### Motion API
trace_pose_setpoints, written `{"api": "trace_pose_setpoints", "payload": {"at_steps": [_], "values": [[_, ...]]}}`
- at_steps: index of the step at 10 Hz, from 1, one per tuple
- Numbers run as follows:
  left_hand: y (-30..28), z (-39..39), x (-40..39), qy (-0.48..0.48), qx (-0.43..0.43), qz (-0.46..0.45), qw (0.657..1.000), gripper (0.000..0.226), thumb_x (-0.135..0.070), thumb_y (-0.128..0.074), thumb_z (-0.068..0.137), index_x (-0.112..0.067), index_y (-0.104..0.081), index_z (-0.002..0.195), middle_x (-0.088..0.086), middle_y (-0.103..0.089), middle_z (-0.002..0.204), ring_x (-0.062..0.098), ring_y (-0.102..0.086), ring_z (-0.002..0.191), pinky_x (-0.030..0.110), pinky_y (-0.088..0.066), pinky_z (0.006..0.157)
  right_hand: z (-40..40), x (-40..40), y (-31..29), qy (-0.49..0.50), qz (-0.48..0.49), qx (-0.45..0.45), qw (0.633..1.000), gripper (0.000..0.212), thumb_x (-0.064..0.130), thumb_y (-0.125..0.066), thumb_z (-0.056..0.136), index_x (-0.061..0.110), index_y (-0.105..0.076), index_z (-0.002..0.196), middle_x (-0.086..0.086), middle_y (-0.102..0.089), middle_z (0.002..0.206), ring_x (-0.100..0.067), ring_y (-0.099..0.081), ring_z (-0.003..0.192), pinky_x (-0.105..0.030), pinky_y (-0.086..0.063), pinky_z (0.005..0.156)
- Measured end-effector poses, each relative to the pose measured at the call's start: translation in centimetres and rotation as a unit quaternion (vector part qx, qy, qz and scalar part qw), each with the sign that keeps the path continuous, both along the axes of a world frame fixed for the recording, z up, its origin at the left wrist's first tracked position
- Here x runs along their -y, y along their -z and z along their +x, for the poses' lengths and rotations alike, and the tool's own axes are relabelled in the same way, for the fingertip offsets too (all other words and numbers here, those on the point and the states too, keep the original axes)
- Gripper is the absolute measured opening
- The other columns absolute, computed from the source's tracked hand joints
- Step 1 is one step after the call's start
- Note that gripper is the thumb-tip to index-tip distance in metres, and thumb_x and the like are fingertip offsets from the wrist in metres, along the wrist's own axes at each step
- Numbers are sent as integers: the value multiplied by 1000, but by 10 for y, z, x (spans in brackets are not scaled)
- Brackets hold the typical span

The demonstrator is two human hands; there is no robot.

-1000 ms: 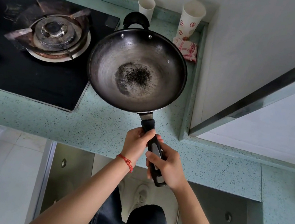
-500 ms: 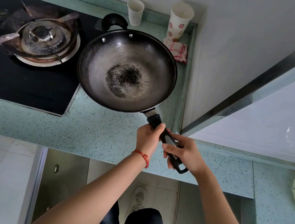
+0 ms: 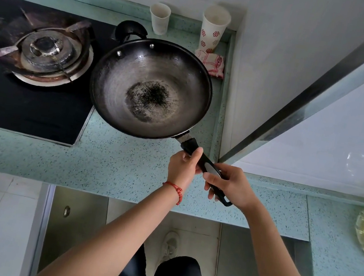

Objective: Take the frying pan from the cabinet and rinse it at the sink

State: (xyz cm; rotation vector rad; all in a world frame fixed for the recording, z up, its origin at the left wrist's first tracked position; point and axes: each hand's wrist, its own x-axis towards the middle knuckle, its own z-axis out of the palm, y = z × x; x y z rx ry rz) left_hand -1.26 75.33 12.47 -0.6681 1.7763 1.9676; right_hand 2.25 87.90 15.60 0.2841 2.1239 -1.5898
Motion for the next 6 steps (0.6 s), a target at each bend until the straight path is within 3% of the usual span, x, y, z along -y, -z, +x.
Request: {"api": "trace_pose_setpoints", "payload": {"at_steps": [1,2,3,4,5,6], "values": [[-4,5,11,75,-14,-40,996,34,-38,-47,90,-7,-59,82,12,-67,87,26,-67,77,40,-56,81,9,0,-4,19,34,-5,999,17,18,-56,90,5,-63,98,-10,-65,70,-18,-63,56,-35,-52,57],[-8,15,27,158,-72,-102,979,40,-42,-37,93,-12,-63,94,3,-66,98,21,-65,86,38,-53,86,22,2,-7,44,112,-40,992,17,28,-54,90,17,-65,82,-7,-63,67,-15,-56,56,-33,-45,57],[-8,28,46,220,-182,-190,940,42,-39,-39,93,-6,-64,102,5,-67,98,22,-63,96,32,-50,86,40,8,-10,76,198,-79,974,25,35,-53,90,26,-57,67,1,-53,58,-9,-42,49,-24,-33,51],[-3,36,68,306,-298,-318,846,44,-37,-39,92,-7,-58,118,11,-65,119,24,-60,110,33,-46,95,56,14,-8,101,261,-132,951,21,29,-52,90,12,-61,83,-10,-60,77,-19,-48,65,-28,-34,55],[-10,43,89,372,-363,-442,731,61,-48,-25,86,-7,-55,120,12,-65,117,29,-59,108,41,-46,92,74,19,-9,113,302,-124,939,28,29,-54,90,14,-60,113,-8,-61,106,-23,-56,90,-34,-48,75],[-11,51,111,381,-379,-491,685,67,-52,-24,81,-7,-54,120,13,-61,121,30,-56,112,42,-42,94,94,20,-11,109,363,-116,918,45,33,-51,91,12,-47,131,-10,-55,125,-27,-55,110,-41,-48,87]]}}
